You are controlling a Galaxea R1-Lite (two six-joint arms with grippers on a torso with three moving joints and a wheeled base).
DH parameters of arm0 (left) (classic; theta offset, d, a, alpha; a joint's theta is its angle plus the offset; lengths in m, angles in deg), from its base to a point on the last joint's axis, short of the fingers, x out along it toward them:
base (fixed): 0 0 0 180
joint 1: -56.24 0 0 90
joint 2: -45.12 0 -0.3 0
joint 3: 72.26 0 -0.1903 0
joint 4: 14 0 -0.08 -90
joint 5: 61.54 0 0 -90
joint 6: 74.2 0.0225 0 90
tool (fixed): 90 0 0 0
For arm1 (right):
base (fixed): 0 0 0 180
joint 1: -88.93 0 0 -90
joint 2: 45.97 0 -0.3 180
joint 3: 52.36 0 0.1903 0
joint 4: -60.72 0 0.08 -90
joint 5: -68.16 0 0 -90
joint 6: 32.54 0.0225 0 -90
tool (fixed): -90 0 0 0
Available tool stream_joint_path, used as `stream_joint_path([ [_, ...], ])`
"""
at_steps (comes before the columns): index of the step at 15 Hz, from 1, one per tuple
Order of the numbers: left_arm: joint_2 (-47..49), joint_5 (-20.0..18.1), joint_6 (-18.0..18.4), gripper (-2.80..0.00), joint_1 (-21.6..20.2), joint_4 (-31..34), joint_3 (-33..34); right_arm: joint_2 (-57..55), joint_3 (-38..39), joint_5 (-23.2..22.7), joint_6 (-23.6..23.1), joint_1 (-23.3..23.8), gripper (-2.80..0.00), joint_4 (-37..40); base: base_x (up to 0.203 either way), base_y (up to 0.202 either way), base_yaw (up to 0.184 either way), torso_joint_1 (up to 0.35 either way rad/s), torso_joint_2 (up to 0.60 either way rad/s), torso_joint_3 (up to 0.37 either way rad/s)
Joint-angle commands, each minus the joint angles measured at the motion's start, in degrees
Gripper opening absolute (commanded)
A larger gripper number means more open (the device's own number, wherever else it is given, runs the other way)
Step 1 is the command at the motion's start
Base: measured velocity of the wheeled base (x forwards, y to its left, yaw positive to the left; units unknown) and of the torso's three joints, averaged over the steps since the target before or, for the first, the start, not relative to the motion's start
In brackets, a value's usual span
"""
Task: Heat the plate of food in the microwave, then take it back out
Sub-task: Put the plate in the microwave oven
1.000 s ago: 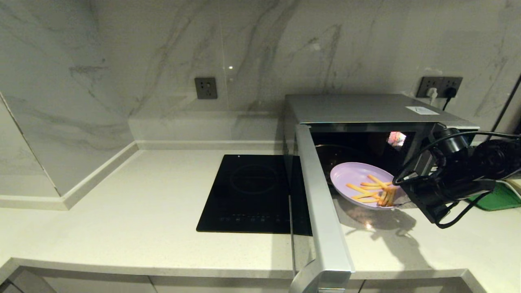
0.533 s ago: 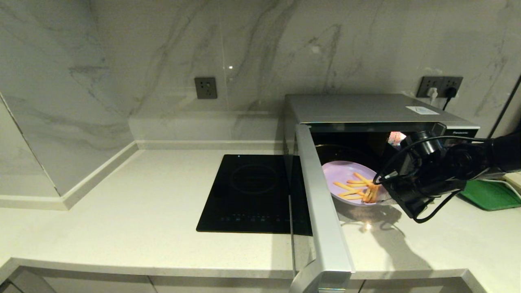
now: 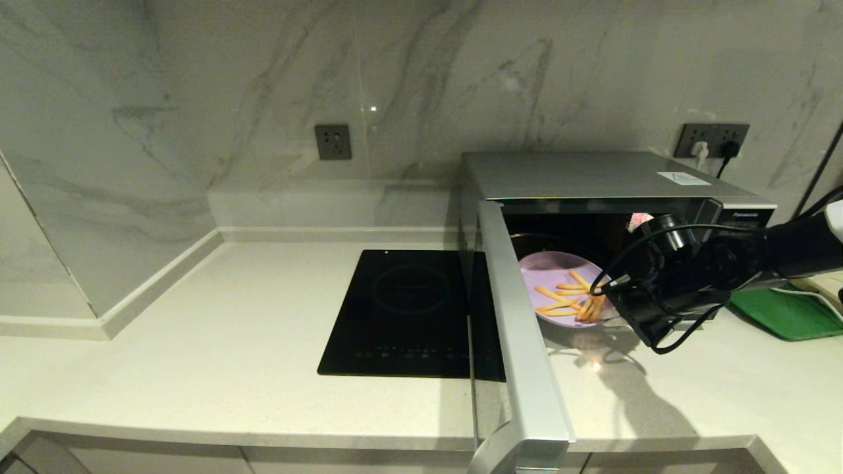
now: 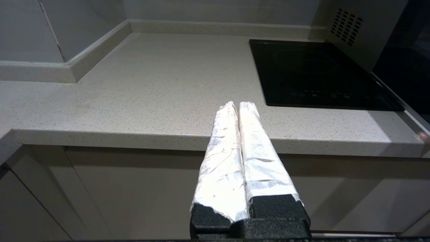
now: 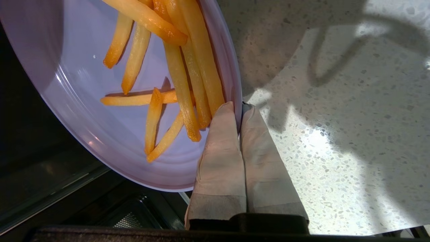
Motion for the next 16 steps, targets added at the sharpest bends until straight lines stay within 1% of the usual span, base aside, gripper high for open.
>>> stream_joint_path([
  [1, 0.0, 0.0, 0.0, -2.8, 0.0, 0.0, 0.0, 0.2, -1.3, -0.1, 0.4, 0.0, -2.8, 0.0, 0.0, 0.0, 0.0, 0.0, 0.0, 0.0],
  [7, 0.0, 0.0, 0.0, -2.8, 0.0, 0.0, 0.0, 0.4, -3.9, -0.1, 1.0, 0.0, -2.8, 0.0, 0.0, 0.0, 0.0, 0.0, 0.0, 0.0],
  [11, 0.0, 0.0, 0.0, -2.8, 0.0, 0.0, 0.0, -1.4, -7.5, -0.1, 3.0, 0.0, -2.8, 0.0, 0.0, 0.0, 0.0, 0.0, 0.0, 0.0],
  [16, 0.0, 0.0, 0.0, -2.8, 0.0, 0.0, 0.0, -4.5, -10.9, -0.1, 3.3, 0.1, -2.8, 0.1, 0.0, 0.0, 0.0, 0.0, 0.0, 0.0],
])
